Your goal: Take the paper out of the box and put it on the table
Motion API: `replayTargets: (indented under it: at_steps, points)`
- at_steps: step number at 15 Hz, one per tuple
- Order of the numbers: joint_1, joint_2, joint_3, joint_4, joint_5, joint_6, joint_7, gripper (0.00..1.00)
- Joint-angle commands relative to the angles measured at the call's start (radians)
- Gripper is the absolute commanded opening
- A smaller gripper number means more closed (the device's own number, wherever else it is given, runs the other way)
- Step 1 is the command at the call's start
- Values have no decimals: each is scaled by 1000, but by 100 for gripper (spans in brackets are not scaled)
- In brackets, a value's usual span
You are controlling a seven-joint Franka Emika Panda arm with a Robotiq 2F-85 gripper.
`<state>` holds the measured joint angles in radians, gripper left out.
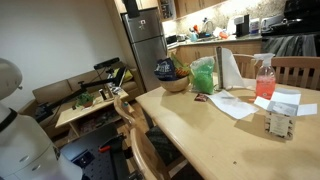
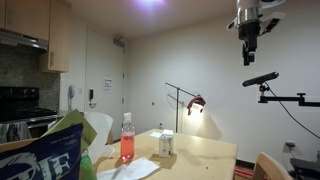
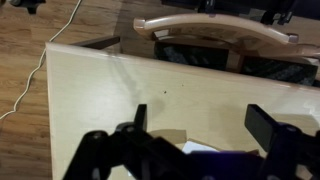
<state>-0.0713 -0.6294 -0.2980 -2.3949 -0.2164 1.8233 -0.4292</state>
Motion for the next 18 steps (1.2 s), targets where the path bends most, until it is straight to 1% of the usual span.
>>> replayTargets:
  at_steps: [1,5,8,10,13,18]
  points:
    - [-14,3,11,2,8,-1,-7,100]
    - [-12,27,9,6,16,33,9,100]
    - [4,63,5,24,44,92,1,100]
    - [11,95,4,33,69,151,-2,100]
    - [13,170,-3,67,115,206,-10,100]
    - [-3,336,-8,169,168,216,-11,100]
